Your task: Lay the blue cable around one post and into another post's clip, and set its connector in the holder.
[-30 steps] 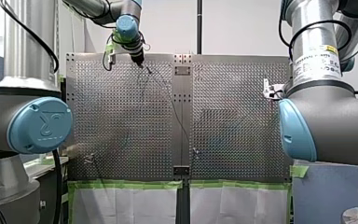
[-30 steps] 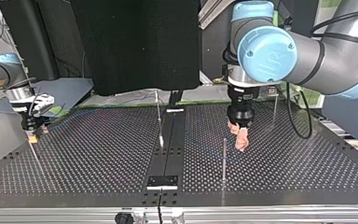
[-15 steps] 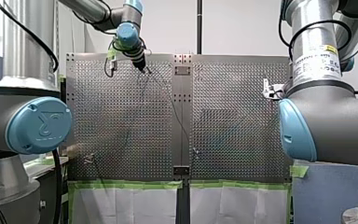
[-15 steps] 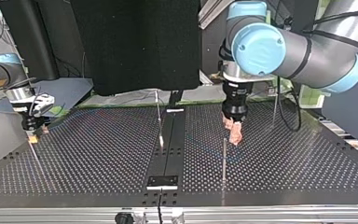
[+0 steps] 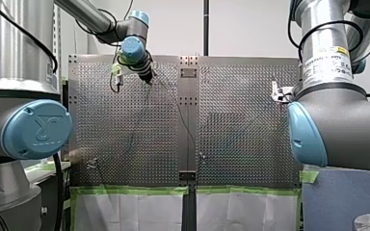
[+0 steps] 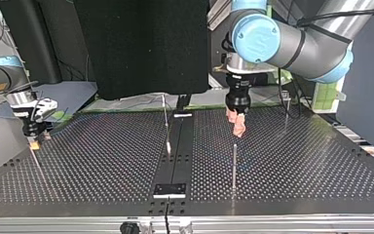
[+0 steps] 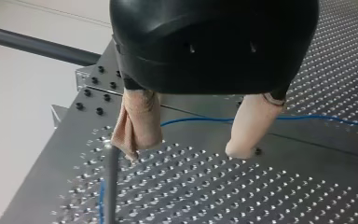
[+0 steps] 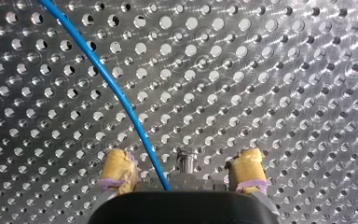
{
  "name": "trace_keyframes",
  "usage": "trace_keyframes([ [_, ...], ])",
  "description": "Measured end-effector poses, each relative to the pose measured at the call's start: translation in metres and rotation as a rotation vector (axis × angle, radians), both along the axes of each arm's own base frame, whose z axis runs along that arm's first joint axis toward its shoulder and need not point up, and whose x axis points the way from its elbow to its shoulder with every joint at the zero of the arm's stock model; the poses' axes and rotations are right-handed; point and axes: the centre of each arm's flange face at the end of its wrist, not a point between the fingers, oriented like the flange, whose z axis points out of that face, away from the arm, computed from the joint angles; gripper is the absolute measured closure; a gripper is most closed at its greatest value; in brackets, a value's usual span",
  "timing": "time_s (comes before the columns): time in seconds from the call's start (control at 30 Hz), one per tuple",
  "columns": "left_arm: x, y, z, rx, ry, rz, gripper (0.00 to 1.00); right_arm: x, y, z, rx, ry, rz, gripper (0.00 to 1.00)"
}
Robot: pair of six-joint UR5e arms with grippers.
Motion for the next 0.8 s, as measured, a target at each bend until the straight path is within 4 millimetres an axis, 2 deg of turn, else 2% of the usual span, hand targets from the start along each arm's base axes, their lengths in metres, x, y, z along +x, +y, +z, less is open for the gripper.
trace_keyframes([
  [0.8,-0.031,-0.015,-0.082,0.023,0.012,-0.121,0.0,0.006,0.001,0.0,0.001,0.001,0.005,0.0],
])
